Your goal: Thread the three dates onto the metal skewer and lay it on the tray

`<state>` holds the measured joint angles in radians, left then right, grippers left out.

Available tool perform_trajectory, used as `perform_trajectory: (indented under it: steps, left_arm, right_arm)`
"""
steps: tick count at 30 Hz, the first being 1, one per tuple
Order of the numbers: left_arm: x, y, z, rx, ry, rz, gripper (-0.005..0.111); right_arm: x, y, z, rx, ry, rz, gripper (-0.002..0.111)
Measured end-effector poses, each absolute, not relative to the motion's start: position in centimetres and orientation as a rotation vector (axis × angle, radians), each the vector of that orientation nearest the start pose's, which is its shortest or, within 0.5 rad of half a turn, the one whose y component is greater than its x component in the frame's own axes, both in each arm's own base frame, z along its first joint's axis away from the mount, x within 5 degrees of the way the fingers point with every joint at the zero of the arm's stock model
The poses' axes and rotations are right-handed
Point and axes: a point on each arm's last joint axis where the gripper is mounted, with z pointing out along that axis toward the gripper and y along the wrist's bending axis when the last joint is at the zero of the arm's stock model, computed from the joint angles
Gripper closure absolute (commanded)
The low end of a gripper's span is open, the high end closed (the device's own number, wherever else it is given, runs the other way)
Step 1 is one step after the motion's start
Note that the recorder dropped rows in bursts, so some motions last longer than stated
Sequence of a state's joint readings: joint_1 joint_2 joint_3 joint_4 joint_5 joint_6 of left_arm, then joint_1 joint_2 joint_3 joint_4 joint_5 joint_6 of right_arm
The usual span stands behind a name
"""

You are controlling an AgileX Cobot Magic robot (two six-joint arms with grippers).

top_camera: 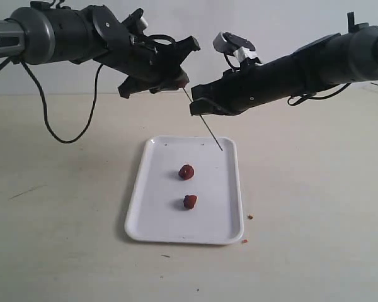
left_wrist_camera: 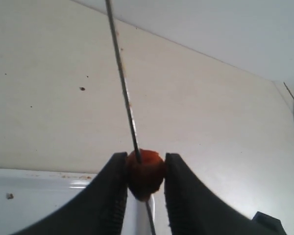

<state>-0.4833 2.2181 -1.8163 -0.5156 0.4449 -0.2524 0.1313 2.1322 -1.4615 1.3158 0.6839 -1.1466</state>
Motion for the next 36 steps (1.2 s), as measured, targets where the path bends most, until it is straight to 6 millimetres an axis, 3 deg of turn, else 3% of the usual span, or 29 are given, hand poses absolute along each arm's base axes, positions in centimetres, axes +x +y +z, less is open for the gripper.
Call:
perform_trajectory:
  steps: [6,15,22,25,31,36]
  left_arm:
    - [44.6,-25.6,21.0,-0.141,2.413,-0.833,0.044]
    - [44.6,-25.5,21.0,-0.093,2.411,-0.795,0.043]
    - [44.0,-24.4,24.5,0.123,2.338,-0.665,0.043]
    - [43.5,-24.0,25.2,0.234,2.345,-0.593,0.043]
    - [42.7,-24.0,23.0,0.539,2.463,-0.472,0.043]
    - [42.1,-24.4,21.1,0.678,2.536,-0.439,0.043]
  right_arm:
    - [44.3,11.6,17.2,-0.369,2.275,0.913,0.108]
    - [44.5,11.4,17.0,-0.373,2.298,0.858,0.108]
    - [44.7,8.9,15.6,-0.270,2.467,0.587,0.108]
    - [44.5,7.0,15.9,-0.225,2.531,0.513,0.108]
    - [43.3,3.8,18.3,-0.172,2.609,0.515,0.108]
    - [42.3,2.9,18.8,-0.220,2.679,0.554,0.108]
